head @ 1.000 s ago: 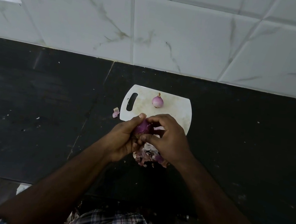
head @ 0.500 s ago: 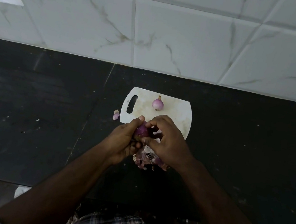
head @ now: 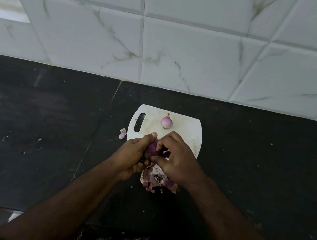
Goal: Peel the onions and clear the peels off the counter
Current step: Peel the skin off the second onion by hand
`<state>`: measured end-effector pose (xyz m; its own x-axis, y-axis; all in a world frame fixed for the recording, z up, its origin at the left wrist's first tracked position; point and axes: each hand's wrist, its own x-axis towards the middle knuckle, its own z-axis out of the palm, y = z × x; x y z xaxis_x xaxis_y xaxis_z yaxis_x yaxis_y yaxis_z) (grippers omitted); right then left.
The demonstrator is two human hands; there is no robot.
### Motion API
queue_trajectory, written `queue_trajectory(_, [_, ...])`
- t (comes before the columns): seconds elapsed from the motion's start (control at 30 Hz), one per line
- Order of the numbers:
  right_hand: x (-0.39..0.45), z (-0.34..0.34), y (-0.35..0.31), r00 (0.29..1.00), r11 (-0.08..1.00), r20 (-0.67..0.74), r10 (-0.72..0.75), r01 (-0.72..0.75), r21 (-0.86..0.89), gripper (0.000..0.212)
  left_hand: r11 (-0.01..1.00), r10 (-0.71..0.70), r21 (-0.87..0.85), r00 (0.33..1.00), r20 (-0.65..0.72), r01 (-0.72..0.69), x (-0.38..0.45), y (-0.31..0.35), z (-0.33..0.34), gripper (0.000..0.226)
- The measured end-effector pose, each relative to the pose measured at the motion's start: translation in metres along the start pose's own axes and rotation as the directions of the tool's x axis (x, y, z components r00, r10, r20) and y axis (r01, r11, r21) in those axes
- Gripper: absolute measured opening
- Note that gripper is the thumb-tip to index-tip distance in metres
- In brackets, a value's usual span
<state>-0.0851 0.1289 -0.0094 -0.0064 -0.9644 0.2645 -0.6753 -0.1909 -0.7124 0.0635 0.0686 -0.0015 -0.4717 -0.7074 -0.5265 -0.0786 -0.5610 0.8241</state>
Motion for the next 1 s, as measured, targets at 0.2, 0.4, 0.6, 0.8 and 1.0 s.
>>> queue_trajectory(0.2, [-0.002, 0.002, 0.005, 1.0, 0.999, 0.0, -0.021, 0.021, -0.03, 0.024, 1.0, -0.009, -0.011, 1.0, -0.007, 0.009, 0.002, -0.002, 0.001, 0.039])
queue_trajectory(0.4, [0.0, 0.003, 0.008, 0.997, 0.992, -0.014, -0.077, 0.076, -0.099, 0.02, 1.0, 0.003, -0.019, 0.999, -0.034, -0.003, 0.003, 0.001, 0.003, 0.038])
queue_trajectory(0.6, [0.003, 0.002, 0.008, 0.989, 0.973, -0.057, -0.135, 0.121, -0.198, 0.017, 0.998, -0.016, -0.06, 0.999, -0.048, 0.013, 0.006, 0.005, 0.005, 0.045])
queue_trajectory(0.8, [0.005, 0.0, 0.007, 0.983, 0.966, -0.114, -0.141, 0.112, -0.232, 0.008, 0.997, -0.007, -0.083, 1.0, -0.01, 0.007, 0.007, 0.013, 0.004, 0.046])
queue_trajectory(1.0, [0.005, 0.0, 0.006, 0.97, 0.983, -0.23, -0.079, 0.037, -0.181, 0.003, 0.982, 0.012, -0.187, 0.999, 0.044, -0.003, 0.011, 0.017, -0.005, 0.039])
